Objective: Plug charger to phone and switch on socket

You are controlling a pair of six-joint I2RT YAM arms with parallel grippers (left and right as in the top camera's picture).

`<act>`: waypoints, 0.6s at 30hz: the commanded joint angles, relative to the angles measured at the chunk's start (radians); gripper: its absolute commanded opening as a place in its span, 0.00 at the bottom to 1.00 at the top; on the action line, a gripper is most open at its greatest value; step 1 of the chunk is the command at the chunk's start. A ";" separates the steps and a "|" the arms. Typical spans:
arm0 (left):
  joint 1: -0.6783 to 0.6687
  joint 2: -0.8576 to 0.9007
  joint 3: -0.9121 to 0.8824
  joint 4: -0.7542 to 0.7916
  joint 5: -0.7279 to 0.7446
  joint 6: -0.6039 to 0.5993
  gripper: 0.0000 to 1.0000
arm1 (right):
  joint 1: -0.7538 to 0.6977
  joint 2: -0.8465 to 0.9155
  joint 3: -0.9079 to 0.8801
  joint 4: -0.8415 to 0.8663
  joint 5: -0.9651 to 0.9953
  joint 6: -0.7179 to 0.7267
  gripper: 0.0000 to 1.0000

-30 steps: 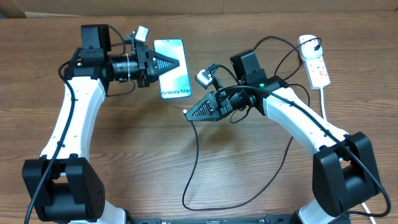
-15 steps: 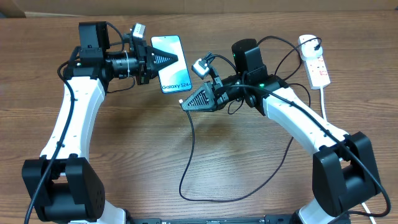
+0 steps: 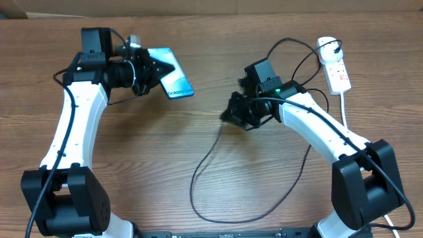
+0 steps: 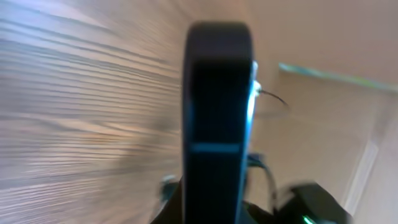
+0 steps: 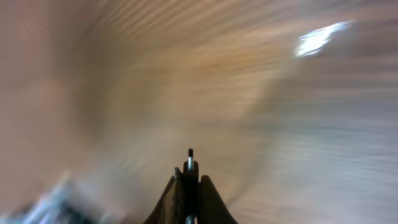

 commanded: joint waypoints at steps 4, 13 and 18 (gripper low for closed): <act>-0.008 -0.017 0.018 -0.083 -0.167 0.104 0.04 | 0.003 0.069 0.002 -0.014 0.501 0.214 0.04; -0.008 -0.017 0.018 -0.113 -0.174 0.125 0.04 | 0.002 0.243 0.002 0.010 0.501 0.273 0.04; -0.008 -0.017 0.018 -0.114 -0.173 0.124 0.04 | 0.002 0.246 0.002 0.013 0.500 0.272 0.22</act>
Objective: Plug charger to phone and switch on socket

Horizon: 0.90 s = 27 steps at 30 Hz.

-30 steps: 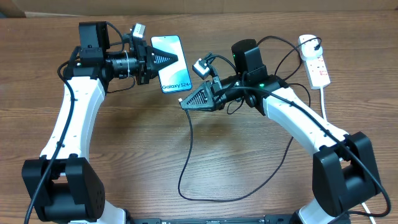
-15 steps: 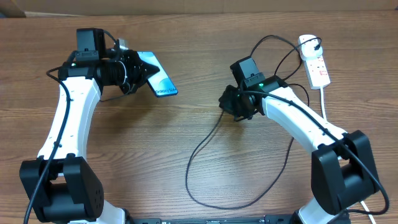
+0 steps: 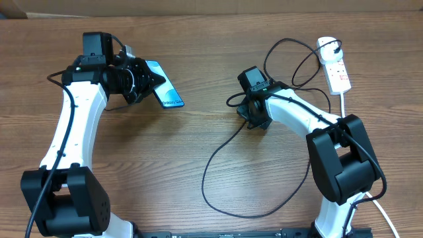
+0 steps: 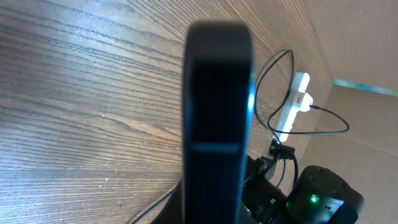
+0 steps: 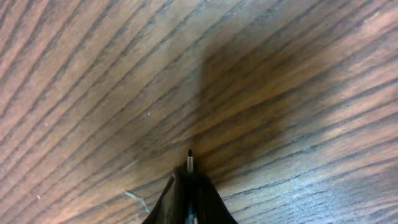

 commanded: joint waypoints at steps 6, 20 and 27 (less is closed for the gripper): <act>-0.010 -0.017 0.018 0.002 0.009 0.026 0.04 | 0.002 0.045 -0.009 -0.014 -0.038 -0.025 0.37; -0.010 -0.017 0.018 -0.015 0.009 0.026 0.04 | 0.005 0.046 -0.001 -0.025 -0.145 -0.038 0.22; -0.010 -0.017 0.018 -0.017 0.009 0.027 0.04 | 0.005 0.046 -0.001 -0.004 -0.129 -0.039 0.13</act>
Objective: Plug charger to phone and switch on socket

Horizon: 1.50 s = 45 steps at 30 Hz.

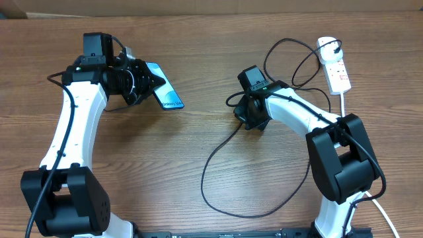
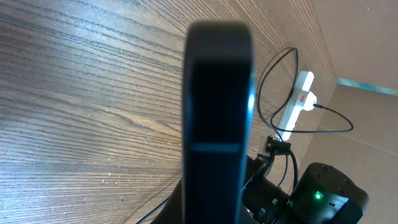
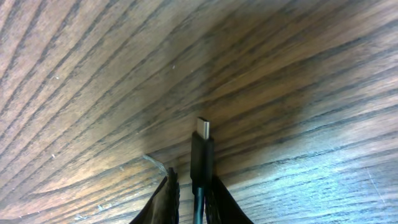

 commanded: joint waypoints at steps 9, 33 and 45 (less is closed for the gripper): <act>-0.010 -0.017 0.019 0.003 0.012 0.027 0.04 | 0.004 0.040 -0.013 0.011 0.054 0.003 0.15; -0.010 -0.017 0.019 -0.007 0.012 0.027 0.04 | 0.004 0.040 -0.013 0.032 0.107 -0.035 0.20; -0.010 -0.017 0.019 -0.010 0.013 0.027 0.04 | 0.004 0.040 -0.013 0.018 0.126 -0.035 0.26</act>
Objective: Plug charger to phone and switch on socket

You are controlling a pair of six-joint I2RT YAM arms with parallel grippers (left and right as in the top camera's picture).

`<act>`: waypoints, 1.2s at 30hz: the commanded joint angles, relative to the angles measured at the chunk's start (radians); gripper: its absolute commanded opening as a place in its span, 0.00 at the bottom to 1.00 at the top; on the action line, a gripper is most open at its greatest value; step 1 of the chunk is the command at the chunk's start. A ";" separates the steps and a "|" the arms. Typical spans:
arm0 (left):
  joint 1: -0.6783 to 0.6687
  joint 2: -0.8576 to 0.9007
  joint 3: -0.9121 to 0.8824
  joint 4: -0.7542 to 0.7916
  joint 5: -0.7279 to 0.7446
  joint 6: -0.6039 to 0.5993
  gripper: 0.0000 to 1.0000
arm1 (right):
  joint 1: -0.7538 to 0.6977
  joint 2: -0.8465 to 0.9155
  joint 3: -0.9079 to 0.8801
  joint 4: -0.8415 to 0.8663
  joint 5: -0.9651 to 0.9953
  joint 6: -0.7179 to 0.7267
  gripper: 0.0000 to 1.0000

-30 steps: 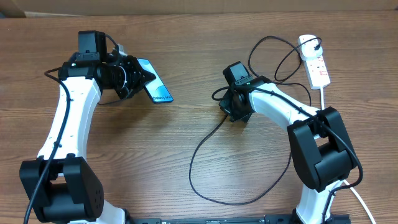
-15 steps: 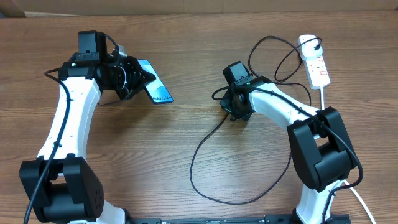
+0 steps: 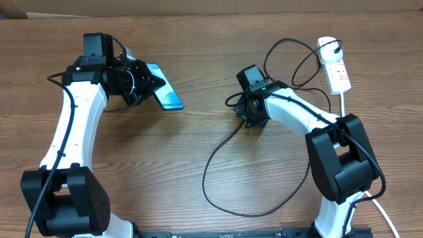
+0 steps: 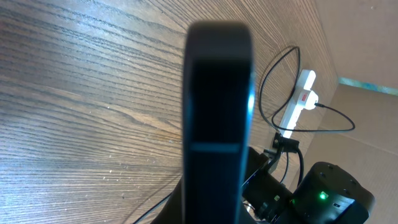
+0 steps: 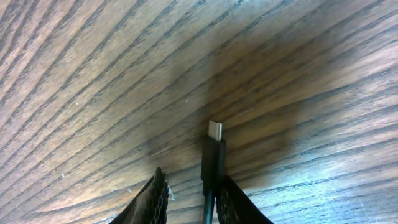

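My left gripper (image 3: 151,87) is shut on the blue phone (image 3: 169,96) and holds it tilted above the table at the back left. In the left wrist view the phone's dark edge (image 4: 217,106) fills the middle and hides the fingers. My right gripper (image 3: 250,118) is down at the table's middle, open. The black charger plug (image 5: 214,158) lies flat on the wood between its fingers (image 5: 157,196), close against the right one, metal tip (image 5: 215,130) pointing away. The white socket strip (image 3: 336,67) lies at the back right.
The black charger cable (image 3: 215,173) loops over the front middle of the table and runs back to the socket strip (image 4: 297,99). A white lead (image 3: 346,112) trails from the strip toward the right arm's base. Cardboard walls (image 3: 198,5) stand behind the table.
My right gripper's fingers stand wider apart, and the plug now lies against the right finger rather than midway. The left arm and the phone have not moved.
First my right gripper was off the table, blurred, shut on the plug, while the left held the phone higher. Then the right was down at the wood, still shut on the plug. Later it stood slightly open with the plug flat, and now wider.
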 commanded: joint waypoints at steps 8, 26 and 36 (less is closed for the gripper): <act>-0.010 -0.017 0.019 0.002 0.013 0.031 0.04 | -0.005 0.038 -0.014 -0.002 -0.042 -0.135 0.36; -0.010 -0.017 0.019 0.001 0.013 0.031 0.04 | -0.070 0.038 -0.015 -0.013 -0.128 -0.153 0.28; -0.010 -0.017 0.019 0.001 0.013 0.034 0.04 | -0.070 0.038 -0.015 -0.012 -0.149 -0.127 0.18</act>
